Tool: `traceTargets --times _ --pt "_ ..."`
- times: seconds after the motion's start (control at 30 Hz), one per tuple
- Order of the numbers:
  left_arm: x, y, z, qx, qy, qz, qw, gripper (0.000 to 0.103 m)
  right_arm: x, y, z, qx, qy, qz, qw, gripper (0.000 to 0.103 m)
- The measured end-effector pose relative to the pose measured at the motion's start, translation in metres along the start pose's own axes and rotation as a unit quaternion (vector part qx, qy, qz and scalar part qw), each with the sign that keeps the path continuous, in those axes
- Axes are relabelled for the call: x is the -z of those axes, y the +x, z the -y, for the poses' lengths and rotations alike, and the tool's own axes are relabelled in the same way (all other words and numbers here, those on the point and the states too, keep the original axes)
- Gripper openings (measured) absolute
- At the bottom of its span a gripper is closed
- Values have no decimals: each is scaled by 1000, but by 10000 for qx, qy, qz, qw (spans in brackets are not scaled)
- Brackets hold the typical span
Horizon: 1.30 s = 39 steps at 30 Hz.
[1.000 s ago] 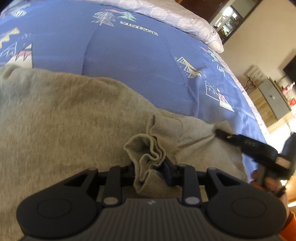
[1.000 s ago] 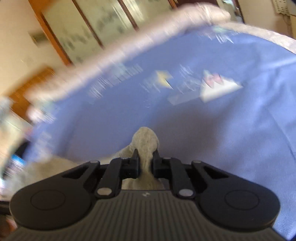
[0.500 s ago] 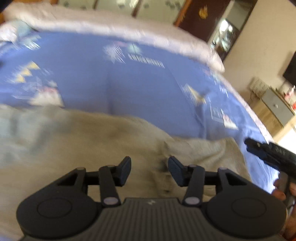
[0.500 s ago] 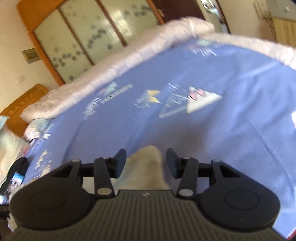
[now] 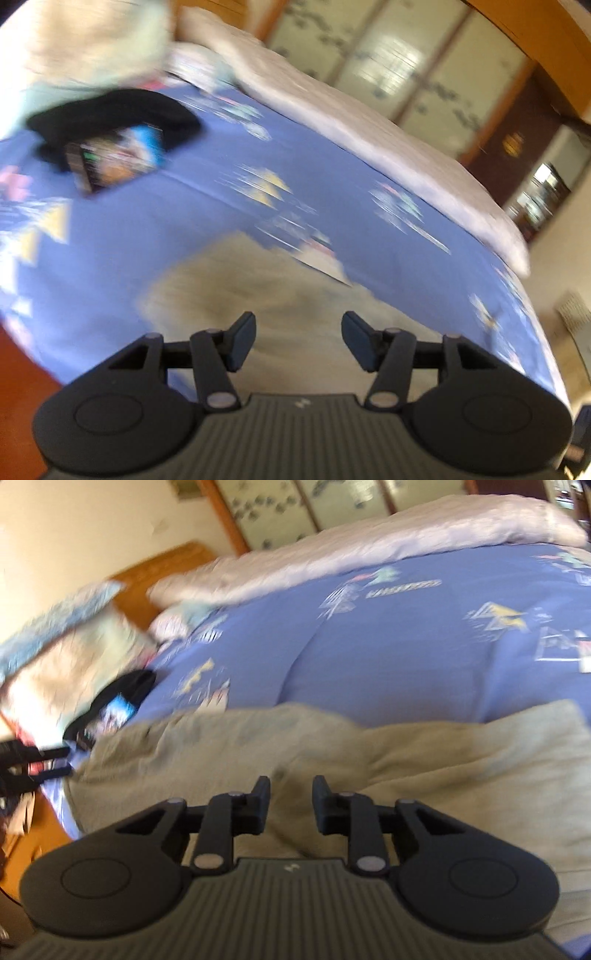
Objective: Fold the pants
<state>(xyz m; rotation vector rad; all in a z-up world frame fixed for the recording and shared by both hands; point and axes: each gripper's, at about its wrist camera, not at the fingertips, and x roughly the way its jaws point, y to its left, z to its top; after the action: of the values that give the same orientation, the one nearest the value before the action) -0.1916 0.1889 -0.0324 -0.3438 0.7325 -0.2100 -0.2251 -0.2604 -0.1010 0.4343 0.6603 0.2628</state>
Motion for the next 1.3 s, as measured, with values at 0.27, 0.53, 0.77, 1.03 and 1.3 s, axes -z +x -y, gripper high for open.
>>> traceTargets --times 0.27,0.53,0.77,1.03,1.3 --pt "-1 10 -52 -412 -754 -93 9963 72 5 24 -18 344 -492 -424 9973 24" --pt "13 60 -88 260 -1654 -539 9844 91 -7 15 -40 -29 -400 -185 9990 29" --pt "13 78 -95 676 -2028 -275 9765 28 -6 40 -74 -315 -678 -562 9956 29" --pt "8 39 15 1192 346 402 9915 27 -16 94 -114 -762 -456 -1018 9908 29" --pt "81 48 138 1867 3137 -79 9309 40 -25 66 -51 -204 1023 -649 9924 27"
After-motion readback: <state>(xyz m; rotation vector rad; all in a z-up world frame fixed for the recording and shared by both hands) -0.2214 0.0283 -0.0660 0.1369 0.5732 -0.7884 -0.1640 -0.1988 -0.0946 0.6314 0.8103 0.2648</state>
